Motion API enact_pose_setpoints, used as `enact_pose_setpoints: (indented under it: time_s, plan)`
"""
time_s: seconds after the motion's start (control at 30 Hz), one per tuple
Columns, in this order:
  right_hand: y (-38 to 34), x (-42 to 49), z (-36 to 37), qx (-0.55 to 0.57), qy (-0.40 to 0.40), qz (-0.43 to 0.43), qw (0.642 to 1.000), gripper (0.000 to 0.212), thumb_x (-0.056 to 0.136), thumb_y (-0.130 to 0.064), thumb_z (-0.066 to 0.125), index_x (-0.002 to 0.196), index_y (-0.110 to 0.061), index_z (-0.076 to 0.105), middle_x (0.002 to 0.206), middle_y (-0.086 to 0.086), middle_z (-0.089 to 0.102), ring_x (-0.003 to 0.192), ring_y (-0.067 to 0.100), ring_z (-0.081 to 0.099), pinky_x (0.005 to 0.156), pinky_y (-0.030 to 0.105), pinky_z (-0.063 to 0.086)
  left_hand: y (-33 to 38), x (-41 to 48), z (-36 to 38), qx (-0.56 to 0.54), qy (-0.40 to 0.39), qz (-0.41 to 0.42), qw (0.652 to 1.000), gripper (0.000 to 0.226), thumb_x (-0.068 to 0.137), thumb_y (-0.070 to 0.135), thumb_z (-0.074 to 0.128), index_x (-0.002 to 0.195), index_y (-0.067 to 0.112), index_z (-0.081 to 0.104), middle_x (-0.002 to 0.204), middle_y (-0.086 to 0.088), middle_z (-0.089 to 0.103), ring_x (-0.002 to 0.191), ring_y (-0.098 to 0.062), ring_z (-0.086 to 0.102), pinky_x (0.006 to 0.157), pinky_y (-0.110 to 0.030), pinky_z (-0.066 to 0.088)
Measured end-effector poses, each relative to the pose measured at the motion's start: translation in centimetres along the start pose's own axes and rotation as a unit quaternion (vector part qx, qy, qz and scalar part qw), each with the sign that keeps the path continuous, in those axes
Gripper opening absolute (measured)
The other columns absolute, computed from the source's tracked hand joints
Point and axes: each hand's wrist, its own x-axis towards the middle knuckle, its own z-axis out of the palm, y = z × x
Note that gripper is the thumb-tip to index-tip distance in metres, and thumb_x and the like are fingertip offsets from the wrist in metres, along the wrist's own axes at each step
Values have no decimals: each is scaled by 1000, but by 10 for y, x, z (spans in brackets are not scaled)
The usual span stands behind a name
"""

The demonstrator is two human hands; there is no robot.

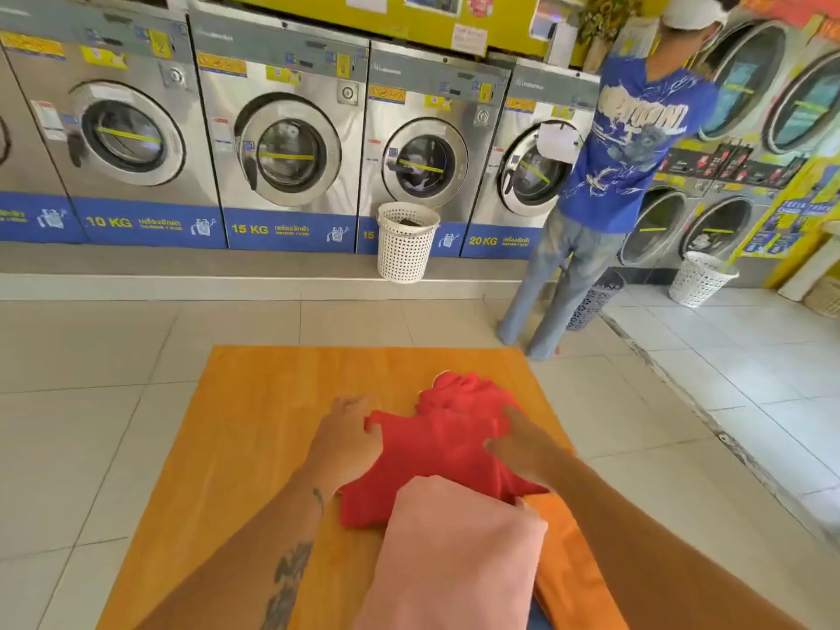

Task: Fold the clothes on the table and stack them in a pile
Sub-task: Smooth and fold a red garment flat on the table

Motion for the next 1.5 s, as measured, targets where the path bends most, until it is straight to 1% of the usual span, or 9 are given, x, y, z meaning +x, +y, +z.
enact_pose_setpoints:
  time_s: [0.2, 0.37, 0.7, 0.83, 0.93, 1.1, 1.3, 1.4, 1.5]
  plan:
    - [3, 8, 43, 35, 1, 81, 996, 91, 83, -34, 62, 157, -22, 9, 145, 15, 47, 124, 31, 52, 98, 34, 41, -37, 21, 26, 15, -88, -93, 992, 64, 93, 42, 42, 152, 35, 20, 158, -5, 19, 136, -32, 35, 109, -47, 37]
    - [-15, 9, 59, -83, 48, -9, 995, 79, 83, -29, 61, 152, -24, 23, 136, 13, 51, 121, 32, 52, 96, 38, 42, -46, 33, 36, -19, -114, -83, 990, 68, 92, 41, 51, 152, 41, 18, 153, -5, 26, 135, -31, 35, 111, -44, 35]
    - [-36, 15, 47, 25, 56, -102, 993, 69, 73, -3, 69, 130, -39, 55, 113, -13, 62, 98, 11, 61, 75, 5, 42, -57, 45, 28, -229, -132, -44, 964, 68, 87, 11, 62, 144, 41, 41, 149, 8, 41, 124, -13, 52, 95, -32, 52]
    - [-66, 26, 42, 84, 53, -174, 980, 71, 72, 2, 66, 125, -43, 58, 116, -36, 52, 100, -17, 53, 84, 5, 38, -57, 39, 23, -333, -69, -70, 938, 63, 89, 4, 53, 135, 47, 51, 143, 12, 49, 111, -5, 60, 86, -32, 57]
    - [-91, 43, 40, 122, 26, -212, 969, 70, 76, 3, 67, 130, -39, 56, 124, -33, 51, 108, -17, 50, 87, 3, 36, -65, 39, -5, -381, 32, -90, 920, 59, 90, 6, 53, 125, 53, 56, 131, 17, 56, 97, -3, 65, 74, -24, 57]
    - [-136, 83, 75, 132, -22, -224, 965, 66, 79, 2, 69, 135, -28, 53, 132, -6, 55, 113, 11, 53, 88, 15, 40, -93, 55, -76, -238, 142, -56, 959, 53, 91, 14, 53, 125, 53, 56, 128, 18, 48, 107, 1, 51, 92, -25, 48]
    - [-199, 135, 123, 109, -43, -214, 970, 63, 82, -8, 62, 137, -35, 44, 129, -2, 57, 97, 10, 58, 75, 22, 47, -130, 97, -123, -76, 233, 1, 969, 48, 90, 13, 54, 129, 41, 55, 115, 15, 42, 99, 15, 42, 84, -2, 32]
    - [-210, 151, 142, 30, -9, -198, 980, 68, 84, -8, 55, 146, -28, 35, 138, 7, 49, 110, 26, 55, 83, 28, 47, -151, 116, -126, -31, 202, -18, 979, 50, 94, 21, 49, 141, 36, 44, 132, 7, 37, 116, -4, 42, 106, -26, 35]
    - [-202, 152, 169, -165, -22, -189, 968, 81, 81, -16, 51, 155, -23, 20, 156, 12, 25, 137, 38, 33, 104, 46, 42, -175, 125, -110, 210, 61, -108, 970, 65, 93, 50, 37, 153, 39, 14, 162, -1, -5, 147, -29, 4, 115, -56, 10]
